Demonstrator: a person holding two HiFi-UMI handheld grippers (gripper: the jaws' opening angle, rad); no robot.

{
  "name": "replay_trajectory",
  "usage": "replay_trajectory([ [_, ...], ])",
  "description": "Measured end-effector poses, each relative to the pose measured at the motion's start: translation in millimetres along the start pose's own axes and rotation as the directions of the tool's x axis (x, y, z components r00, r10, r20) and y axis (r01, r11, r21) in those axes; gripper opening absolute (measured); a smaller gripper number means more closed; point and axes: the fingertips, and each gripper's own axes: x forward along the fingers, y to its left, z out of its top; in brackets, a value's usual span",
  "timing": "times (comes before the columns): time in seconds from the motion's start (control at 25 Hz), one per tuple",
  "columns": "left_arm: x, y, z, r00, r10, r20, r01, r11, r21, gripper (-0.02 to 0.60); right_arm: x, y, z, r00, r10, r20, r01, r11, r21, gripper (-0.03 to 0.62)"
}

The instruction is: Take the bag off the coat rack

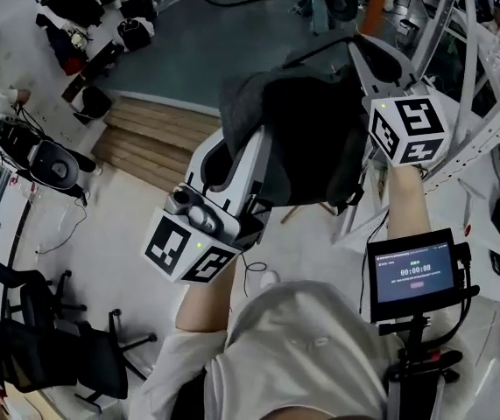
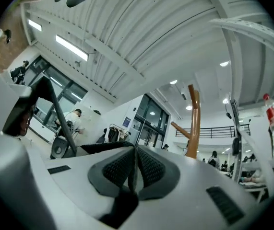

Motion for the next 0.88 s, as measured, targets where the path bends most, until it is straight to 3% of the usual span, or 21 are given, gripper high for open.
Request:
replay_trajectory([
  [0.16, -29.9, -0.5, -4.0, 0.999, 0.021, -0.033, -0.025, 0.991, -0.131, 0.040, 4.9, 47.8, -43.4, 0.995, 0.085, -0.046, -0.082, 0.995, 0.059, 0.038],
  [0.44, -54.3, 7.6, -30.5, 0.988, 0.093, -0.127, -0.114, 0.978, -0.175, 0.040, 5.7, 118.9, -116.6, 0.969, 0.238, -0.067, -0.223, 0.958, 0.179, 0.038],
  [0.64, -61.9, 5.0, -39.6, 0.981, 0.101, -0.168, -0.132, 0.973, -0.189, 0.040, -4.1, 149.5, -145.2, 0.956, 0.286, -0.065, -0.253, 0.916, 0.312, 0.038],
  [0.76, -65.1, 3.8, -44.4, 0.976, 0.107, -0.189, -0.146, 0.968, -0.203, 0.041, -13.9, 168.0, -156.1, 0.958, 0.278, -0.067, -0.242, 0.914, 0.325, 0.038],
  [0.88, -71.1, 8.9, -51.8, 0.972, 0.129, -0.198, -0.179, 0.948, -0.262, 0.041, -24.9, 186.5, -169.0, 0.954, 0.287, -0.086, -0.244, 0.911, 0.332, 0.038],
])
